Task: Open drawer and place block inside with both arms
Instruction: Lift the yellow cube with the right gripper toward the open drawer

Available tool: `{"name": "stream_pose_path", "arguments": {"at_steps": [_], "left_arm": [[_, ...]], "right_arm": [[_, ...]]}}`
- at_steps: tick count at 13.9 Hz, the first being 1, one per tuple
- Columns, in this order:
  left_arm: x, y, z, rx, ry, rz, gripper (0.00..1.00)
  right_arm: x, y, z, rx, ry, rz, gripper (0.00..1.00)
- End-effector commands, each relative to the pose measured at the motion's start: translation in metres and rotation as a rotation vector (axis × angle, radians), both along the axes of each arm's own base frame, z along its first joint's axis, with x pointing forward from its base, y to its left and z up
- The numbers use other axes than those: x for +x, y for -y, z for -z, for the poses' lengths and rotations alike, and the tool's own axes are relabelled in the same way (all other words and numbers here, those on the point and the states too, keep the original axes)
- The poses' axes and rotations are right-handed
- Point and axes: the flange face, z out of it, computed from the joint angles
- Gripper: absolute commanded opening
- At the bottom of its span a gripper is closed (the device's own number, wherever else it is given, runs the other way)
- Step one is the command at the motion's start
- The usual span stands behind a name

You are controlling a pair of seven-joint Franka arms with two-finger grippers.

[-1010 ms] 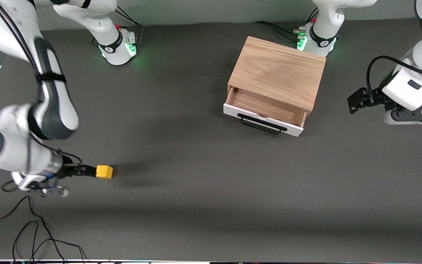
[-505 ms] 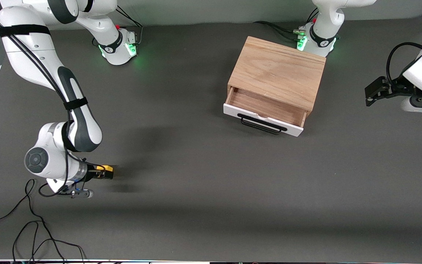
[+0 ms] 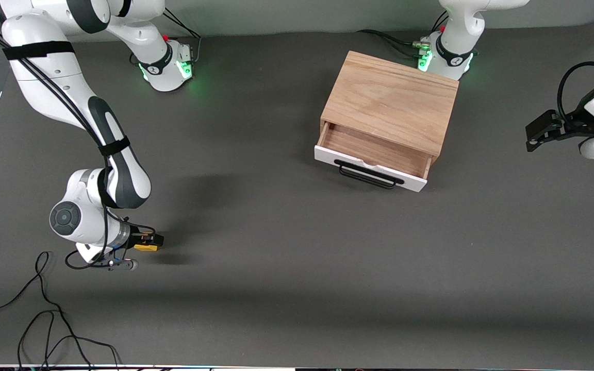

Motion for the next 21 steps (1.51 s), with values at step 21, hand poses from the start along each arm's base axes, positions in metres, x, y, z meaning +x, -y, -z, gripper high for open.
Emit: {"name": "stream_pose_path", "arguments": {"at_steps": [21], "left_arm": [[-0.023, -0.012, 0.002, 0.02, 0.002, 0.09, 0.99]], "right_arm": [[-0.145, -0.513, -0.288, 0.205, 0.014, 0.215, 0.0]]}}
